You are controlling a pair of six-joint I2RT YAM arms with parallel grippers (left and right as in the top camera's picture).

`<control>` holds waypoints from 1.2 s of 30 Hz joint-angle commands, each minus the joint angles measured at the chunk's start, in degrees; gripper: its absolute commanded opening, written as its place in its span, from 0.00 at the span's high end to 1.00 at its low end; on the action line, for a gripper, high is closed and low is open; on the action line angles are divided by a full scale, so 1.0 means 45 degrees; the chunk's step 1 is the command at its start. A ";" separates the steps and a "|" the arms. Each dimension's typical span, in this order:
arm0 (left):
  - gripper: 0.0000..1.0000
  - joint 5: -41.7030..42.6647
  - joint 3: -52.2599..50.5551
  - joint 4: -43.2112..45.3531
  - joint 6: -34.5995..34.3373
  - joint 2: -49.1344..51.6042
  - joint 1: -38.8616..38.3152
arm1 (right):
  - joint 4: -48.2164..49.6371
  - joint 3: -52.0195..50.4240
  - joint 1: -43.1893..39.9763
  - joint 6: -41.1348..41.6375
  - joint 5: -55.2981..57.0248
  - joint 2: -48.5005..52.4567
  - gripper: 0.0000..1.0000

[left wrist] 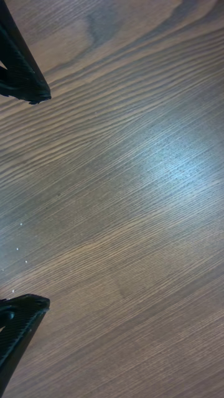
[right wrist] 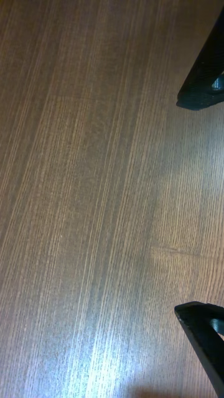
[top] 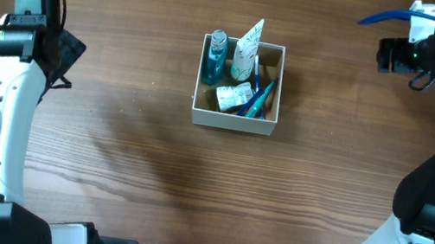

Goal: Pack container

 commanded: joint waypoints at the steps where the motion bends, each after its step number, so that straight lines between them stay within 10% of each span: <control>1: 0.00 0.0068 0.0151 -0.0029 0.0068 -0.0243 0.0053 | 0.0053 -0.0068 0.0073 -0.0243 0.0083 0.0005 0.00; 12: 0.00 -0.0427 -0.2307 0.4779 0.3502 -0.2705 -0.1229 | 0.0053 -0.0068 0.0073 -0.0243 0.0078 0.0005 0.00; 25: 0.00 0.2817 -1.0962 1.4192 0.7057 -0.8757 -0.1341 | 0.0053 -0.0068 0.0073 -0.0243 0.0078 0.0005 0.00; 36: 0.00 0.3036 -1.4042 1.4766 0.7363 -1.3440 -0.1341 | 0.0053 -0.0068 0.0073 -0.0238 0.0078 0.0005 0.00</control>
